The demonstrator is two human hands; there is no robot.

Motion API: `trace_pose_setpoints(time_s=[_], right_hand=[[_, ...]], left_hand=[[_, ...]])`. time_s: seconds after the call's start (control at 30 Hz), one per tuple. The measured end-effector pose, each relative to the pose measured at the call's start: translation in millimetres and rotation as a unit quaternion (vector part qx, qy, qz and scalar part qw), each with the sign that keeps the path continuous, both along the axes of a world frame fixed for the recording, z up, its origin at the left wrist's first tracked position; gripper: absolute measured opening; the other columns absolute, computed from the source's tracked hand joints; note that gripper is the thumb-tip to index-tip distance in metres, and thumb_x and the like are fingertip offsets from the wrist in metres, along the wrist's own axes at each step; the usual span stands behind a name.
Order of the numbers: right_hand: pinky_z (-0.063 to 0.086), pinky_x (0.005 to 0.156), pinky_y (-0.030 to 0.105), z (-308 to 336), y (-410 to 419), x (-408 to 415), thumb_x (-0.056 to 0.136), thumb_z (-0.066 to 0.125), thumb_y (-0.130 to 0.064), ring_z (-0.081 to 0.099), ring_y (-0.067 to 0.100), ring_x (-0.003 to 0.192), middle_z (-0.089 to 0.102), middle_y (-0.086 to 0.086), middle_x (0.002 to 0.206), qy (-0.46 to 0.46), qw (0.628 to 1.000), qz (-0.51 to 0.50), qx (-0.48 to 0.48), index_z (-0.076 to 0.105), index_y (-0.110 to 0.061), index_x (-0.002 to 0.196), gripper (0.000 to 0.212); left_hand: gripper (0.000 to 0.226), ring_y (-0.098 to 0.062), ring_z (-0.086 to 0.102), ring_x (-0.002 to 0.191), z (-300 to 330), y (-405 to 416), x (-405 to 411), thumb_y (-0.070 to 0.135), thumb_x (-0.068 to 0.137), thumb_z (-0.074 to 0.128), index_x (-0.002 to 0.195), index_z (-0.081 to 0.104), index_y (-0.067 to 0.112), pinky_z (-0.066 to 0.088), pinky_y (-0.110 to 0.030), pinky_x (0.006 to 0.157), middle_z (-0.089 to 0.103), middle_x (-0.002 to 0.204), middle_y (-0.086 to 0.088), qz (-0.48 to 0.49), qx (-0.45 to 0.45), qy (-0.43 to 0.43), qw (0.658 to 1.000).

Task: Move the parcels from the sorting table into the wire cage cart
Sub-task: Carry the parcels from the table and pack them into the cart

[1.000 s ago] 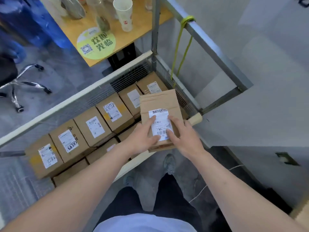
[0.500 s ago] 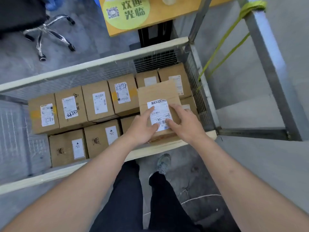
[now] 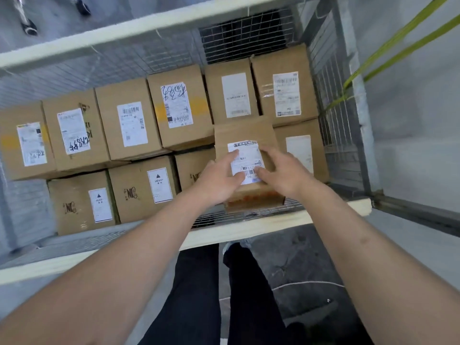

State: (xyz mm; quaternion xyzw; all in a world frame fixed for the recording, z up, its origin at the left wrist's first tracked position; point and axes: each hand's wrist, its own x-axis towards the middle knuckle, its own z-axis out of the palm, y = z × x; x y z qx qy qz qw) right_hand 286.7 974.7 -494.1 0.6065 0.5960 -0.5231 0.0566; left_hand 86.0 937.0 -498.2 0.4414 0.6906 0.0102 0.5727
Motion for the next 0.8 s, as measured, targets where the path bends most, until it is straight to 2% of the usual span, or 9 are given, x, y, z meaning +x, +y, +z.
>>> trace_pose_setpoints(time_s=[0.07,0.13,0.17,0.23,0.37,0.47,0.57,0.67,0.8], right_hand=[[0.053,0.094,0.042,-17.8,1.3,0.5,0.094,0.064,-0.044,0.062,0.022,0.105,0.059,0.001,0.132,-0.012,1.000,0.012,-0.023,0.031,-0.045,0.154,0.069],[0.055,0.084,0.041,-31.6,1.7,1.9,0.092,0.069,-0.035,0.064,0.024,0.096,0.061,0.005,0.125,-0.029,0.997,0.041,-0.051,0.022,-0.049,0.155,0.080],[0.056,0.084,0.043,-37.7,1.0,2.4,0.093,0.070,-0.027,0.064,0.026,0.096,0.061,0.007,0.122,-0.035,0.996,0.061,-0.062,0.017,-0.050,0.156,0.085],[0.055,0.091,0.049,-47.3,-1.6,2.3,0.091,0.070,-0.018,0.062,0.032,0.103,0.061,0.011,0.124,-0.049,0.993,0.087,-0.065,0.010,-0.054,0.155,0.094],[0.053,0.096,0.051,-59.7,-8.2,0.7,0.089,0.071,-0.013,0.060,0.035,0.107,0.053,0.015,0.127,-0.080,0.990,0.091,-0.069,0.001,-0.061,0.154,0.107],[0.051,0.099,0.047,-67.0,-13.0,1.8,0.090,0.070,-0.008,0.055,0.036,0.115,0.044,0.016,0.135,-0.092,0.990,0.089,-0.066,0.004,-0.060,0.156,0.107],[0.048,0.092,0.040,-77.0,-15.1,3.0,0.090,0.070,-0.006,0.053,0.035,0.121,0.037,0.013,0.145,-0.104,0.991,0.079,-0.041,0.008,-0.060,0.154,0.104],[0.049,0.100,0.043,-80.5,-10.9,1.5,0.091,0.064,-0.003,0.048,0.036,0.132,0.029,0.009,0.156,-0.113,0.991,0.064,-0.012,0.018,-0.056,0.155,0.096],[0.050,0.103,0.040,-87.1,-9.5,0.8,0.090,0.061,0.001,0.047,0.035,0.137,0.025,0.004,0.161,-0.119,0.991,0.059,0.012,0.027,-0.051,0.157,0.091]], left_hand=[[0.073,-0.039,0.058,0.125,-20.2,-2.6,-0.6,0.039,0.094,0.068,0.158,0.032,0.044,0.052,-0.043,0.101,0.044,0.153,-0.009,-0.005,0.004,-0.002,1.000],[0.080,-0.028,0.058,0.115,-35.7,-5.9,0.9,0.031,0.092,0.074,0.158,0.031,0.044,0.051,-0.033,0.091,0.044,0.142,-0.007,-0.014,0.003,0.006,1.000],[0.083,-0.024,0.057,0.107,-41.3,-8.2,2.0,0.029,0.092,0.076,0.157,0.029,0.047,0.047,-0.029,0.083,0.041,0.133,-0.006,-0.020,0.003,0.016,1.000],[0.088,-0.021,0.052,0.100,-52.0,-13.6,4.1,0.024,0.090,0.079,0.156,0.027,0.051,0.043,-0.027,0.080,0.035,0.122,-0.002,-0.024,0.008,0.035,0.999],[0.098,-0.019,0.047,0.104,-68.4,-23.5,11.3,0.013,0.088,0.082,0.156,0.024,0.053,0.041,-0.018,0.077,0.027,0.132,0.000,-0.030,0.014,0.039,0.999],[0.104,-0.021,0.048,0.108,-78.3,-26.3,16.1,0.010,0.086,0.082,0.158,0.020,0.052,0.040,-0.023,0.086,0.027,0.138,-0.004,-0.040,0.018,0.042,0.998],[0.105,-0.021,0.047,0.113,-85.3,-23.4,17.0,0.010,0.086,0.082,0.159,0.018,0.050,0.037,-0.025,0.091,0.026,0.144,-0.006,-0.046,0.016,0.038,0.998],[0.105,-0.026,0.048,0.125,-89.2,-20.8,15.3,0.011,0.085,0.084,0.158,0.019,0.049,0.034,-0.024,0.094,0.026,0.148,-0.007,-0.049,0.024,0.033,0.998],[0.106,-0.027,0.049,0.124,-92.7,-26.3,14.6,0.015,0.085,0.084,0.159,0.017,0.049,0.038,-0.028,0.102,0.026,0.145,-0.007,-0.056,0.028,0.039,0.997]])
